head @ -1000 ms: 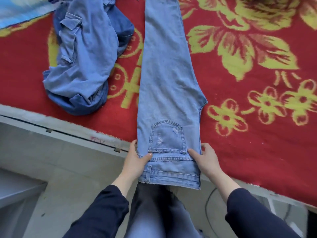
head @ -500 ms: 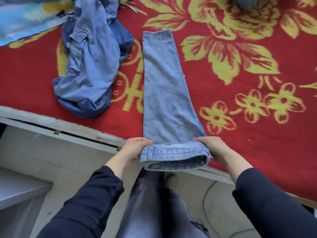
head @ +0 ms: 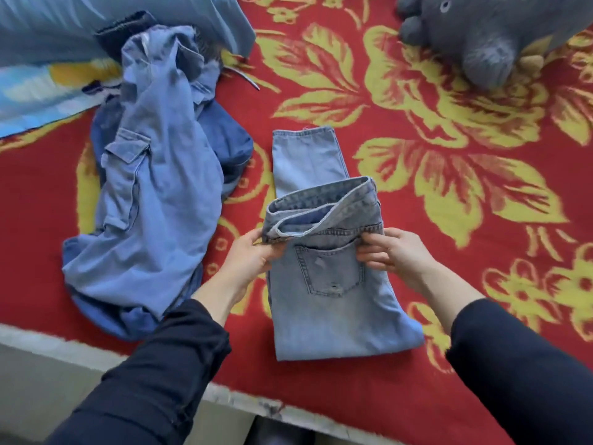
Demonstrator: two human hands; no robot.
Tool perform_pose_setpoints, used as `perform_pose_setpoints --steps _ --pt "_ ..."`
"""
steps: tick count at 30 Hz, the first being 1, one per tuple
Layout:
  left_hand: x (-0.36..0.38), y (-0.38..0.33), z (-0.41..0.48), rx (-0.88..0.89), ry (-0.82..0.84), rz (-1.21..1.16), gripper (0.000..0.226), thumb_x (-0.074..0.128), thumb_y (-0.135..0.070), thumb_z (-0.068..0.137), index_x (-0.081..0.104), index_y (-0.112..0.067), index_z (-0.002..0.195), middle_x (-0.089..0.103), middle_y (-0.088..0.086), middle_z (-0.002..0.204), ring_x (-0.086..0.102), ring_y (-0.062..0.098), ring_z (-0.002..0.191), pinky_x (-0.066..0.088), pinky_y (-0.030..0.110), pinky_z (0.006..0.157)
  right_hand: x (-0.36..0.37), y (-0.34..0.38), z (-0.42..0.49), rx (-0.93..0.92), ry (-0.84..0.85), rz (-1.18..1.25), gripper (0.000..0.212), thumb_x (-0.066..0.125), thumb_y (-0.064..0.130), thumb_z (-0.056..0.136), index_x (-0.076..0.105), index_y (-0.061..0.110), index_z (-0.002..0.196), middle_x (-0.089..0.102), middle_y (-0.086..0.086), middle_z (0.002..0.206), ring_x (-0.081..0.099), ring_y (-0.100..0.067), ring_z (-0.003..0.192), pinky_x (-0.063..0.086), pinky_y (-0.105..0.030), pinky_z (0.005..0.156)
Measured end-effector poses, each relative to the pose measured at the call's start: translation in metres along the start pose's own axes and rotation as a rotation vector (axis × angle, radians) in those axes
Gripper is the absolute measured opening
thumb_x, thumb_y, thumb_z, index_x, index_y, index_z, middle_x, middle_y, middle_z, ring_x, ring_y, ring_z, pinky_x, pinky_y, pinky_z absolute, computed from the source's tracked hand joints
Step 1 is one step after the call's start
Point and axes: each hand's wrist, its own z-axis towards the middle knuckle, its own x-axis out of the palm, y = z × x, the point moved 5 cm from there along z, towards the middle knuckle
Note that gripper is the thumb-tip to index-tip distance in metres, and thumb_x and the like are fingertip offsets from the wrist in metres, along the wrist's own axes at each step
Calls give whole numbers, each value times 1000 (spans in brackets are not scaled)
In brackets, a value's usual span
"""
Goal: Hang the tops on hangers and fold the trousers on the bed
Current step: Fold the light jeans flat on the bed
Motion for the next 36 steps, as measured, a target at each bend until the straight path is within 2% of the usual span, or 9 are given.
perform_pose_setpoints --steps 2,5,13,15,17,20,25,31,36 --pt "-8 -12 32 21 -48 50 8 65 -11 88 66 -19 92 72 3 78 67 10 66 44 20 57 9 15 25 -15 -32 -48 23 69 19 88 62 3 103 70 -17 78 69 -22 61 52 -24 55" --pt "-15 -35 75 83 -81 0 14 61 -10 93 63 -17 81 66 8 68 65 11 50 46 19 49 19 39 56 -49 -81 -81 19 69 20 88 63 5 97 69 -15 71 68 -19 54 49 -20 45" --pt "-13 -94 160 213 -107 32 11 59 -16 94 68 -9 95 64 5 67 60 11 56 45 12 50 29 101 129 -121 -203 -138 33 68 22 89 60 -3 109 68 -13 69 63 -13 43 44 -16 39" --pt "-9 -98 174 228 -79 1 27 57 -12 95 61 -6 121 67 6 82 63 12 71 49 13 62 30 107 141 -190 -220 -128 37 69 20 87 61 -3 115 70 -8 73 66 -11 52 49 -18 46" --pt "-5 -90 180 251 -29 83 60 59 -14 94 33 -16 148 63 4 116 60 11 106 46 18 88 32 100 146 -246 -210 -179 51 70 17 85 53 8 132 71 -4 89 69 -12 77 53 -25 68" --pt "7 -53 165 375 19 591 77 57 -24 94 8 -25 154 24 0 157 21 15 145 20 35 118 39 67 136 -327 -147 -581 67 67 17 86 39 16 146 61 -4 129 59 -16 112 43 -28 96" --pt "35 29 111 549 22 1213 68 35 -39 100 -3 -23 154 -21 -4 158 -25 12 143 -12 37 116 57 9 96 -677 -38 -1368 63 58 29 92 35 15 149 32 -9 155 28 -25 144 22 -37 115" --pt "64 80 64 566 92 1404 68 27 -44 101 -5 -16 153 -31 1 152 -34 21 138 -28 37 108 24 -42 49 -726 -13 -1496 66 75 34 82 52 8 137 45 -14 146 41 -35 135 34 -51 110" --pt "70 102 46 539 262 1435 83 32 -61 93 -10 -22 152 -37 5 150 -38 23 138 -24 36 112 -7 -84 26 -705 164 -1666 85 62 65 77 47 11 142 40 -9 149 35 -31 138 18 -38 114"
